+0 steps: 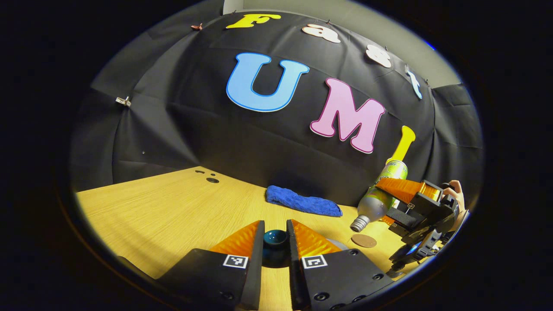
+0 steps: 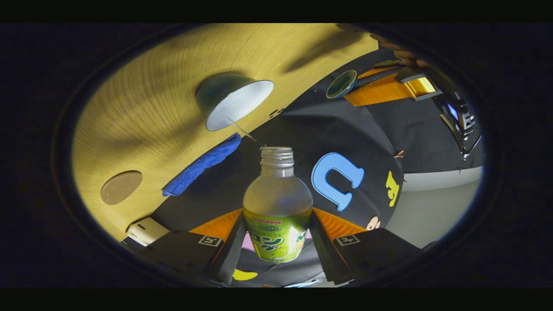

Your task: Open the teacup lid with one hand, grasp the water bottle and pour water into the teacup with the other hand; after pouring, place the water bottle on the coaster and then close the teacup lid.

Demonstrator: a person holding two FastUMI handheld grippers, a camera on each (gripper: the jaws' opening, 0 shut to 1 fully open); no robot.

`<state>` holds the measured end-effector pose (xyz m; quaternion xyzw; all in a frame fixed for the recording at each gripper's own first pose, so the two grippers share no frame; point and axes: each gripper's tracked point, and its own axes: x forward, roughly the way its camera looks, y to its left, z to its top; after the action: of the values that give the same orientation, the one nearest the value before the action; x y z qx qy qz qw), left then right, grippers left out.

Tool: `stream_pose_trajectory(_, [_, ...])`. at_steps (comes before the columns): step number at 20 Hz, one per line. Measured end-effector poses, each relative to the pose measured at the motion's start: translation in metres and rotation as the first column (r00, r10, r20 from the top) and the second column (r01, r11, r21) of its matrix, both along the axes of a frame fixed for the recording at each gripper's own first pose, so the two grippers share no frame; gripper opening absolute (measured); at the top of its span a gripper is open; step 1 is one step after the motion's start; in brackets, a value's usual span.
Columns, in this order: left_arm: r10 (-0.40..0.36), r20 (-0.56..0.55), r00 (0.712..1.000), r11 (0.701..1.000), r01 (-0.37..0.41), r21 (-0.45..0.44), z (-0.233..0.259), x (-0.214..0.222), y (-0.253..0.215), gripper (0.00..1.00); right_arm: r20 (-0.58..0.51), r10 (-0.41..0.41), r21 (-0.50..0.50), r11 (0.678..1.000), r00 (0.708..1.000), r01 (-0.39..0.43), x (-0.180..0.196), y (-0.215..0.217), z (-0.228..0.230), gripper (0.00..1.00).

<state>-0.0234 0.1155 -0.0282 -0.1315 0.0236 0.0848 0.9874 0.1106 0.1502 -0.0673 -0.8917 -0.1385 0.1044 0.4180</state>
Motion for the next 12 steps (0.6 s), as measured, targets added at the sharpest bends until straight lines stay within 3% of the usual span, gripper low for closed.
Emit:
stream_pose_trajectory(2, [0.001,0.000,1.000,1.000,-0.001,-0.001,0.000,0.000,0.000,0.31,0.004,0.011,-0.004,1.000,1.000,-0.011,0.000,0.003,0.002,0.75])
stream_pose_trajectory(3, [0.001,-0.001,1.000,1.000,-0.001,-0.002,0.000,0.000,0.000,0.31,0.004,0.013,-0.006,1.000,1.000,-0.013,0.000,0.003,0.002,0.79])
stream_pose_trajectory(8, [0.007,-0.002,1.000,1.000,-0.007,-0.002,0.000,0.000,0.001,0.31,-0.005,0.005,0.024,1.000,1.000,-0.004,0.000,0.005,0.005,0.80])
stream_pose_trajectory(10, [0.014,-0.004,1.000,1.000,-0.014,-0.002,0.000,0.000,0.002,0.31,-0.075,-0.030,0.134,0.990,0.997,0.040,0.000,0.002,0.000,0.79])
stream_pose_trajectory(12, [0.028,-0.003,1.000,1.000,-0.028,-0.004,0.001,-0.001,0.004,0.31,-0.227,-0.069,0.325,0.935,0.971,0.142,-0.002,-0.003,-0.012,0.79])
